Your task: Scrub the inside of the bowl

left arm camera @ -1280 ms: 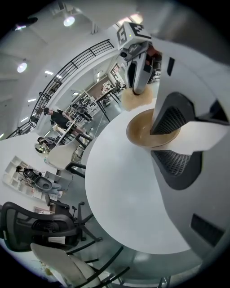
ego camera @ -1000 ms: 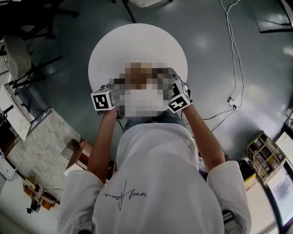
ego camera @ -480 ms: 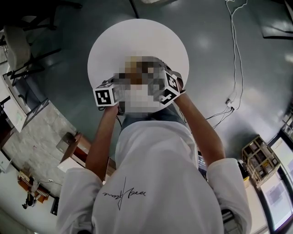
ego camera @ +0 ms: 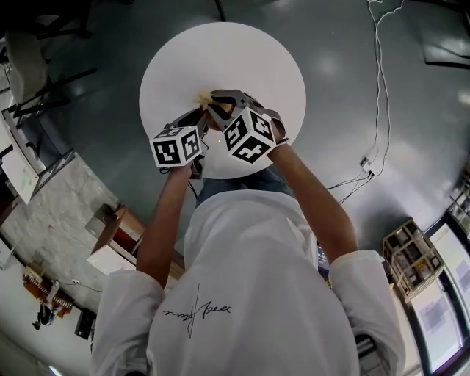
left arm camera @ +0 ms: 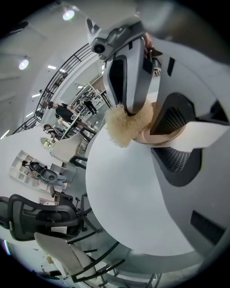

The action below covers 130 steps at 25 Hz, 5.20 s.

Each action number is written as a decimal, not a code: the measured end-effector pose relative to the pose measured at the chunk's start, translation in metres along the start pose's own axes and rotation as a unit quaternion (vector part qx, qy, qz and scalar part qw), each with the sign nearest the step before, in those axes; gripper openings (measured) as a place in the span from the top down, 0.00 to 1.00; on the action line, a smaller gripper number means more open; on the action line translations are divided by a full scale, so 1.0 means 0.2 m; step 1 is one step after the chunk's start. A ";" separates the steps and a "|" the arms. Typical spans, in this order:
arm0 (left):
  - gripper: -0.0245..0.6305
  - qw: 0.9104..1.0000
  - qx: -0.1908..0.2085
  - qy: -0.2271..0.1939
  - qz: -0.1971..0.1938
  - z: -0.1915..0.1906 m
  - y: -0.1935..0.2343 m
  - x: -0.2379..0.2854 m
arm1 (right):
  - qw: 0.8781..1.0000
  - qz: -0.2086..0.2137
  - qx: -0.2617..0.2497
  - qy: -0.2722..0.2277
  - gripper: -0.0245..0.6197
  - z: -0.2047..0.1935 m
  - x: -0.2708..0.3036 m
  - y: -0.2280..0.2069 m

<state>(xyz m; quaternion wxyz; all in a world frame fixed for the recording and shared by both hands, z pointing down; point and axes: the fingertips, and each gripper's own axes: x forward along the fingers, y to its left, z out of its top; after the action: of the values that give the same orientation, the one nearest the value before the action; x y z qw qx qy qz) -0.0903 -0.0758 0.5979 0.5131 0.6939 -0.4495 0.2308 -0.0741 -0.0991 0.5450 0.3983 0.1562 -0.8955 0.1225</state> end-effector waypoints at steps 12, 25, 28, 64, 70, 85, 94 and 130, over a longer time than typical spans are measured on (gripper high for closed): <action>0.93 0.999 0.002 -0.030 0.013 0.05 0.04 -0.01 | 1.000 0.022 -0.004 0.021 0.87 -0.02 0.08 0.04; 0.94 0.999 -0.003 -0.037 0.024 0.03 0.02 -0.01 | 0.999 0.003 0.011 0.040 0.87 -0.07 0.07 0.00; 0.94 0.999 -0.004 -0.036 0.026 0.02 0.03 -0.02 | 0.999 -0.004 0.015 0.046 0.87 -0.08 0.06 -0.01; 0.94 0.999 0.005 -0.035 0.025 0.01 -0.02 -0.01 | 0.984 -0.031 0.156 0.077 0.87 -0.25 -0.10 -0.10; 0.94 0.999 0.008 -0.036 0.022 0.00 -0.02 -0.01 | 0.982 -0.012 0.175 0.076 0.87 -0.28 -0.11 -0.08; 0.94 0.999 0.018 -0.025 0.020 -0.03 -0.05 0.00 | 0.983 -0.003 0.165 0.080 0.87 -0.31 -0.21 -0.03; 0.94 0.999 0.017 -0.029 0.020 -0.03 -0.04 0.01 | 0.983 -0.008 0.157 0.096 0.87 -0.37 -0.26 -0.02; 0.94 0.999 -0.023 -0.020 0.010 -0.05 -0.04 0.01 | 0.973 -0.010 0.221 0.070 0.87 -0.49 -0.25 0.29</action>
<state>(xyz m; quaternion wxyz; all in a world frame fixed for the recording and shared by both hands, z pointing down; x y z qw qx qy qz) -0.0806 -0.0659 0.5994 0.5181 0.6816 -0.4715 0.2115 0.0023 -0.0026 0.5667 0.4170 0.2406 -0.8143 0.3244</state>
